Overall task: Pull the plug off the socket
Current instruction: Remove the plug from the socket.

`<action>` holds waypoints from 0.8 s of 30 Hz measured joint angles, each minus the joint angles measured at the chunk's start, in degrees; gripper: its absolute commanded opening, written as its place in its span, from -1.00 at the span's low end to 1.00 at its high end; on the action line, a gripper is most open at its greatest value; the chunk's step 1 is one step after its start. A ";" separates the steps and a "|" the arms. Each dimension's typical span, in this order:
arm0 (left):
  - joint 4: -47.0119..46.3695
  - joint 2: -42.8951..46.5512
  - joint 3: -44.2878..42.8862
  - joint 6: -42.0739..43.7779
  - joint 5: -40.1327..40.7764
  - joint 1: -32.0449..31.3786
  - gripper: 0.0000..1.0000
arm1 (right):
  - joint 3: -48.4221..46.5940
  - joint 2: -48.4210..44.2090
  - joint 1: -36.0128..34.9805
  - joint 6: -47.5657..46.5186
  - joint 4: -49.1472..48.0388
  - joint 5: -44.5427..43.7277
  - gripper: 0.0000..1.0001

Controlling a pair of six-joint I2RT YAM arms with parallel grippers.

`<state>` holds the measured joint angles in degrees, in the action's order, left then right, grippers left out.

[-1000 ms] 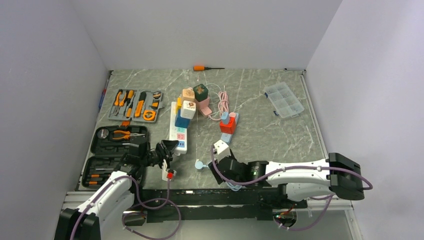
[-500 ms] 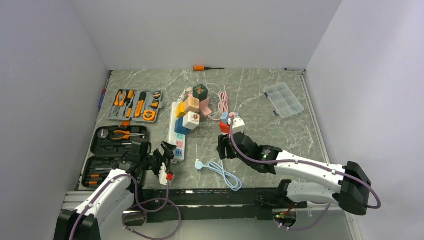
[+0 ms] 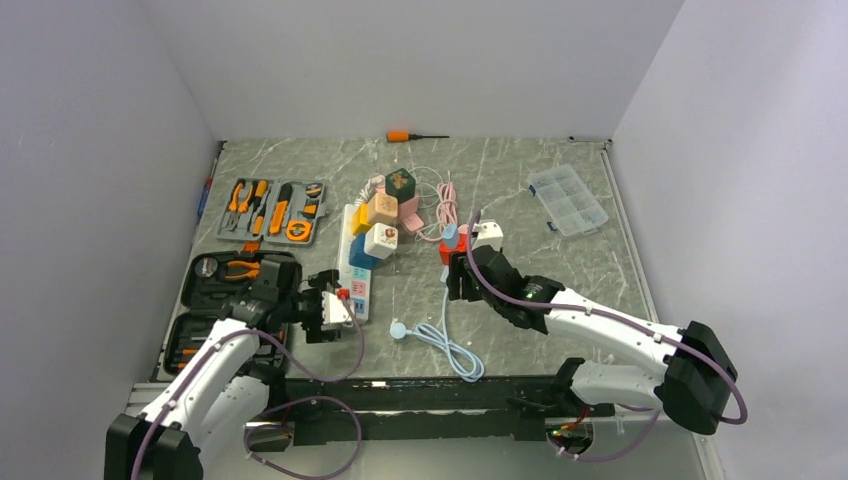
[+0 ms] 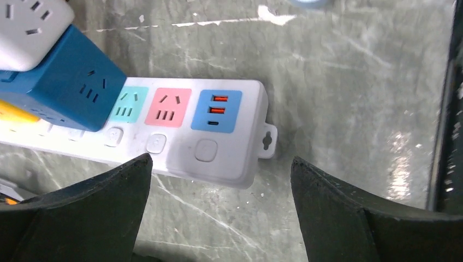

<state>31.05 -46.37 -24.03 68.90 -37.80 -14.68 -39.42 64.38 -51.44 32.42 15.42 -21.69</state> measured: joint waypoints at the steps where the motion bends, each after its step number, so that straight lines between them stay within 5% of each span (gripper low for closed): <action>1: 0.55 -0.52 -1.16 -2.73 -0.02 -0.02 0.94 | -0.07 0.00 0.44 0.15 0.02 0.00 0.34; 11: 6.49 -9.05 -6.93 -17.38 2.93 -3.63 0.83 | -0.15 -3.15 5.99 1.25 1.01 1.29 0.38; 16: 9.81 -23.26 -15.19 -24.76 5.35 -5.01 0.63 | -0.15 -5.46 8.52 2.21 1.33 1.86 0.41; 20: 13.16 -36.76 -27.41 -29.81 6.23 -5.07 0.78 | -0.04 -6.21 9.73 3.21 1.31 2.78 0.49; 24: 11.85 -32.39 -27.63 -33.79 4.59 -5.55 0.87 | 0.83 -6.25 10.47 3.85 1.29 3.23 0.55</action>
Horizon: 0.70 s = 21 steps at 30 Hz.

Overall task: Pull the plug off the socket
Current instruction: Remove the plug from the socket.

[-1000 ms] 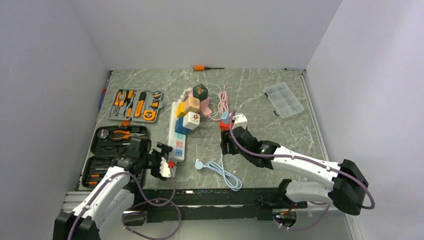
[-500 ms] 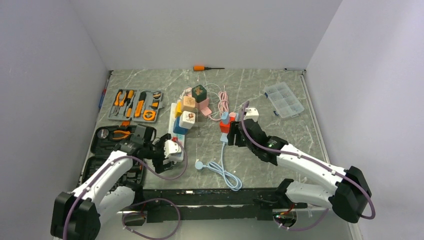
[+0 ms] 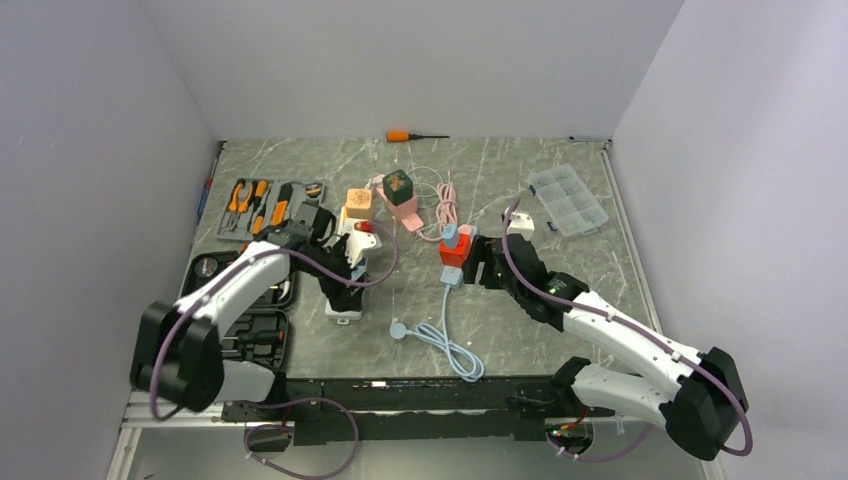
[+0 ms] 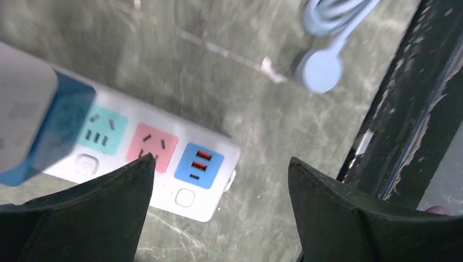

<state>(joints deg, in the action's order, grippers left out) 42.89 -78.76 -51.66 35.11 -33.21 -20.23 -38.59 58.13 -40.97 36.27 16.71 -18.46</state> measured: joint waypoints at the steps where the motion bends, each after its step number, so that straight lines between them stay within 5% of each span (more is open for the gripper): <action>1: -0.02 2.29 0.07 -0.57 -0.33 -0.50 0.88 | 0.31 0.00 0.26 0.13 0.02 0.15 0.56; 9: 3.45 9.62 -5.92 -5.20 -4.59 -3.87 0.93 | 4.26 3.39 3.41 3.34 -4.83 5.20 0.63; 21: 7.50 15.04 -14.95 -8.02 -7.06 -6.19 0.93 | 15.02 14.86 3.85 12.68 -27.52 11.54 0.57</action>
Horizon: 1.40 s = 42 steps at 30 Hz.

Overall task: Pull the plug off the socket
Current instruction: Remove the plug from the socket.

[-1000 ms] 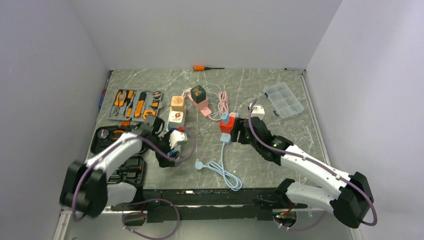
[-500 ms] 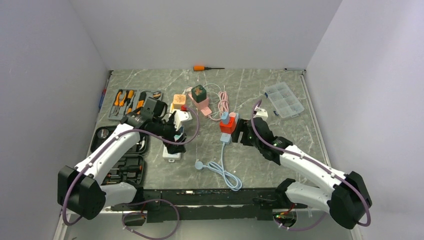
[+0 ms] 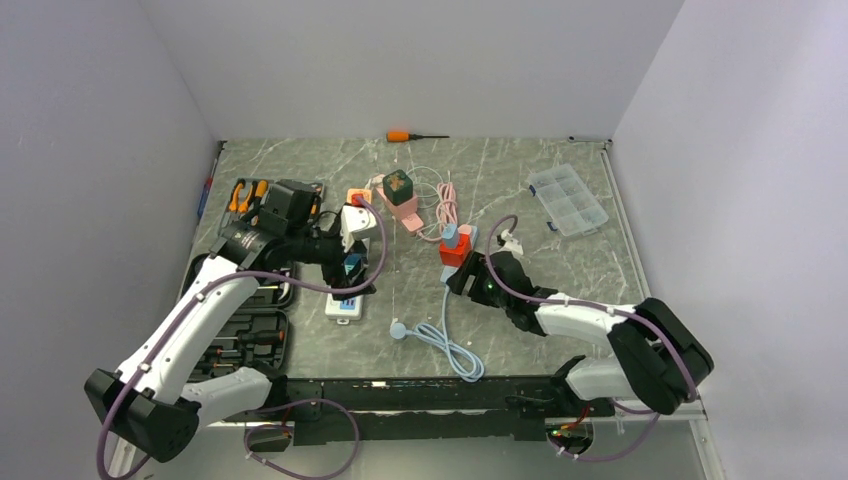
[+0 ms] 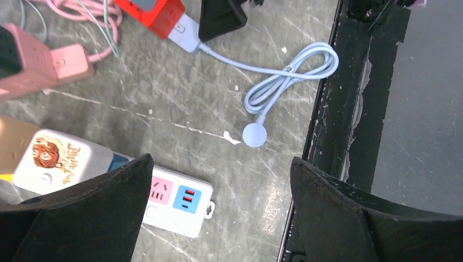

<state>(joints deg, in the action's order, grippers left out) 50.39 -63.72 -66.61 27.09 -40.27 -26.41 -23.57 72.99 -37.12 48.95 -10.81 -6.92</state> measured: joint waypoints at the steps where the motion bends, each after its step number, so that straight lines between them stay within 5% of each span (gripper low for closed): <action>1: -0.04 0.39 -0.61 0.00 0.02 -0.33 0.93 | 0.37 1.03 0.15 0.85 -2.36 0.11 0.57; 12: -0.37 2.51 -1.31 0.04 1.05 -1.70 0.94 | 1.99 12.33 0.85 8.17 -23.28 0.63 0.41; 22: -2.54 5.64 0.63 -0.22 2.27 -1.81 0.95 | 3.10 18.14 1.05 12.11 -31.65 -0.48 -0.52; 27: -2.75 7.23 3.82 -0.96 2.62 -1.81 0.94 | 3.17 12.26 1.03 10.49 -24.57 -3.76 -0.98; 35: -3.41 3.43 3.93 4.42 4.02 -5.07 0.99 | 0.68 -3.61 1.03 1.33 -4.07 -8.44 -1.00; 42: -9.29 -9.57 -1.99 11.72 6.56 -12.55 0.99 | 0.98 -9.79 0.48 -0.92 4.90 -8.66 -1.00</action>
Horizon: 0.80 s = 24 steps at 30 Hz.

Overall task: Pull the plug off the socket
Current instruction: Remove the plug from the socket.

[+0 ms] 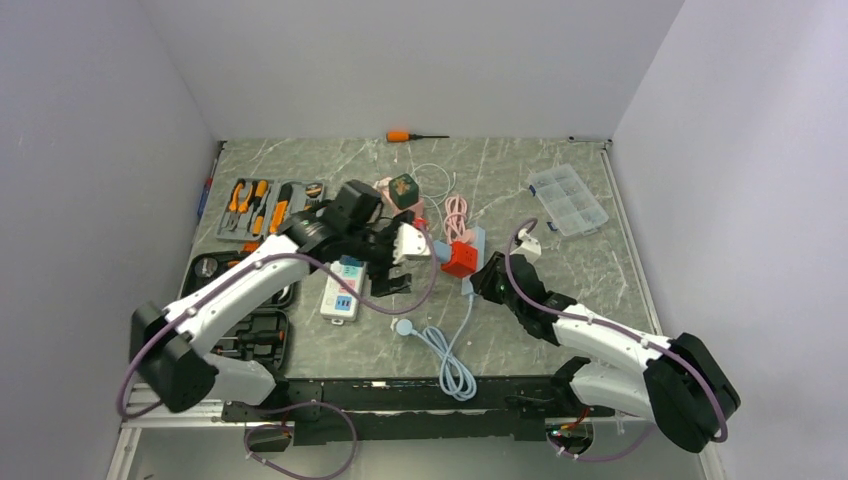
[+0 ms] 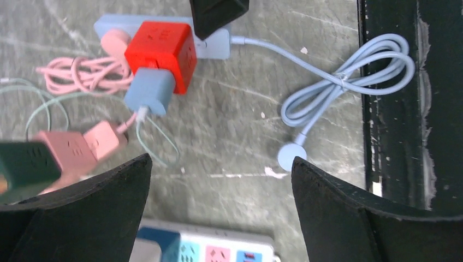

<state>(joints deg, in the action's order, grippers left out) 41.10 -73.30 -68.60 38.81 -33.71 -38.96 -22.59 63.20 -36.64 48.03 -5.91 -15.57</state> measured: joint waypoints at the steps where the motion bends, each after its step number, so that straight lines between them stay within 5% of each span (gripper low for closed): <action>1: -0.83 -2.19 -0.94 1.14 0.24 -1.22 0.99 | 0.33 -0.81 -0.24 0.02 0.76 -0.09 -1.00; 16: -5.38 -29.00 -16.39 11.21 1.51 -7.72 0.99 | 3.45 -5.84 -2.69 -1.92 5.46 -1.95 -1.00; 24: -5.33 -35.12 -18.34 15.58 2.10 -10.23 0.99 | 3.93 -4.04 -2.86 -3.08 3.15 -1.92 -1.00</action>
<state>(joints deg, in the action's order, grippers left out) 35.77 -108.42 -86.94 54.39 -31.62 -49.19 -18.65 59.16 -39.51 44.95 -2.76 -17.50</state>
